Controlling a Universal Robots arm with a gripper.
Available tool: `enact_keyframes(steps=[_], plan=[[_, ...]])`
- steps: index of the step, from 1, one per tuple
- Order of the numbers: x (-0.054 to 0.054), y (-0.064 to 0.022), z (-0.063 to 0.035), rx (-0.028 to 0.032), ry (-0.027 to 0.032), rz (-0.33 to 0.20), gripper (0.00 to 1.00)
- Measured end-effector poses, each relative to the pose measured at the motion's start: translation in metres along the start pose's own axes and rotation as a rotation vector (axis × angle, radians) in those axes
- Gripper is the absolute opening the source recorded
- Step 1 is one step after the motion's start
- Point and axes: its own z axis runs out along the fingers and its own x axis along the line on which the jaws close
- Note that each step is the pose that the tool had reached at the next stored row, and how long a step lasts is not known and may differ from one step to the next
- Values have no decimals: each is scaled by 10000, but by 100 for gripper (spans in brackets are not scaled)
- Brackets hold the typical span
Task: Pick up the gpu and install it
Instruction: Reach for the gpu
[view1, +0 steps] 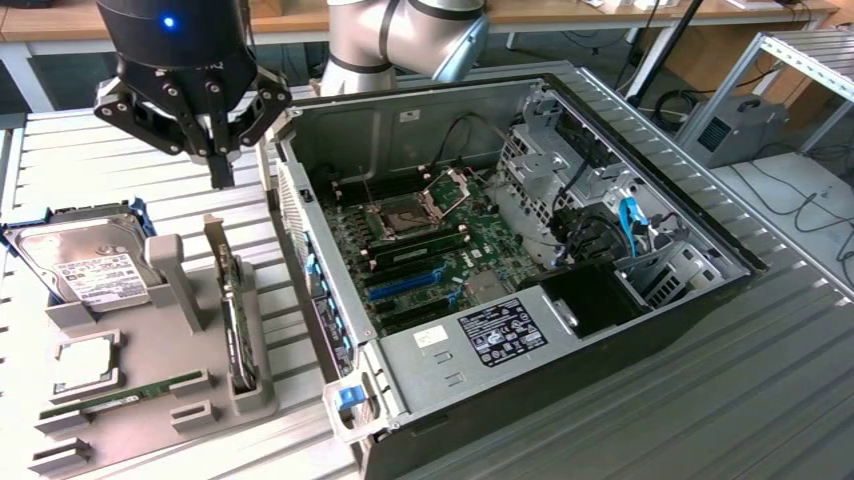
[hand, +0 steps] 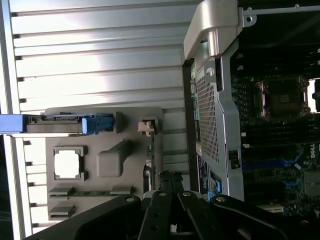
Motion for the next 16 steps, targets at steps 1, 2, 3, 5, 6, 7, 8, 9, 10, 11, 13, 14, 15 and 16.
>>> enact_keyframes(steps=[1, 2, 3, 5, 6, 7, 8, 9, 10, 11, 13, 14, 15, 16], plan=[[0, -2, 0, 0, 0, 0, 11], [0, -4, -1, 1, 1, 1, 11], [-1, -7, 0, 0, 0, 0, 11], [-1, -15, -1, 0, 0, 0, 11], [-1, -18, -1, 0, 0, 0, 11], [-1, -20, -1, 1, 0, 0, 11], [-3, -36, -2, 1, 0, 0, 11], [-3, -41, -2, 1, 0, 0, 11], [-3, -41, -2, 1, 0, 0, 11], [-3, -42, -2, 1, 0, 0, 11], [-3, -44, -2, 0, 0, 0, 11], [-3, -45, -1, 0, 0, 0, 11], [-3, -45, -1, 0, 0, 0, 11], [-3, -45, 0, -1, -1, 0, 11]])
